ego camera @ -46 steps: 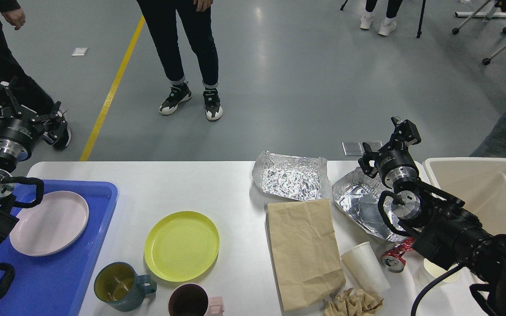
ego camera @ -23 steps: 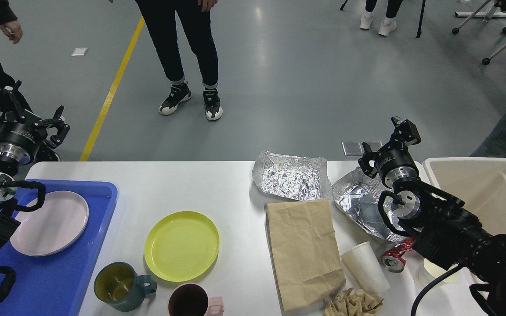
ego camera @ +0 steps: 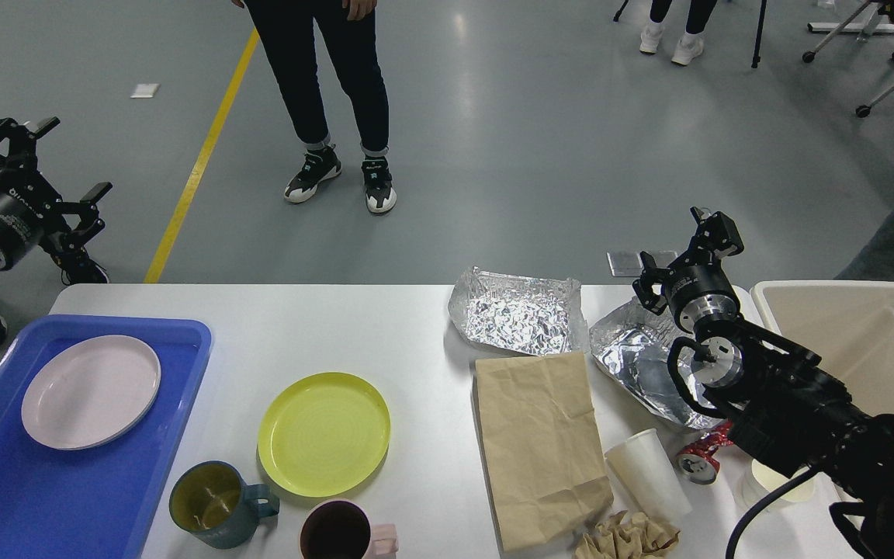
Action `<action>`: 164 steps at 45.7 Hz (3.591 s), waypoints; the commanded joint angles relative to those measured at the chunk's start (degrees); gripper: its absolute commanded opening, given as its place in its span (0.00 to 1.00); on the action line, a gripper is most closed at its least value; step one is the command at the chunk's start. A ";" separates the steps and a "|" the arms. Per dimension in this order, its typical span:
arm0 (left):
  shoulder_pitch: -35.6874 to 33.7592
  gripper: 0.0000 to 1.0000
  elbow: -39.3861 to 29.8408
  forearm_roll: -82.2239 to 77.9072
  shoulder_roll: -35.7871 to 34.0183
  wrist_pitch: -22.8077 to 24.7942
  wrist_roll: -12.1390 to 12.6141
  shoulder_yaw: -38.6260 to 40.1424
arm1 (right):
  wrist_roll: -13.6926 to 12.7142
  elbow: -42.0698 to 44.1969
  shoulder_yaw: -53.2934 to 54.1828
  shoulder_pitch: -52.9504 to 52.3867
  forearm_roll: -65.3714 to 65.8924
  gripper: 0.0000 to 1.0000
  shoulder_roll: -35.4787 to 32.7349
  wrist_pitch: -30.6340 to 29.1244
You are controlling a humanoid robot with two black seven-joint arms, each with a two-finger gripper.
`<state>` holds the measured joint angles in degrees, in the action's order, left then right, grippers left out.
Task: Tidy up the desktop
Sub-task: 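Move the left gripper in toward the teal mug near the tray, then lower the left gripper onto the teal mug and grasp it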
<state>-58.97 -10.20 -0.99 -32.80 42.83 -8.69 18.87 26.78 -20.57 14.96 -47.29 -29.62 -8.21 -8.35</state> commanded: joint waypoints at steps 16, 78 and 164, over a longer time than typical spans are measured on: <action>-19.07 0.96 -5.43 -0.77 -0.51 12.17 0.96 -61.30 | 0.03 0.00 0.07 0.00 0.00 1.00 -0.05 0.00; -32.17 0.96 -43.32 -8.77 15.66 12.17 7.72 -94.90 | 0.03 0.00 0.07 0.00 0.00 1.00 -0.05 0.00; -21.98 0.57 -37.35 -8.86 24.36 12.17 11.42 -91.73 | 0.03 0.00 -0.02 0.00 0.00 1.00 -0.05 0.00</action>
<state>-81.19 -47.54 -9.85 -8.48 55.00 2.77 -72.95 26.79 -20.57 14.99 -47.29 -29.62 -8.24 -8.35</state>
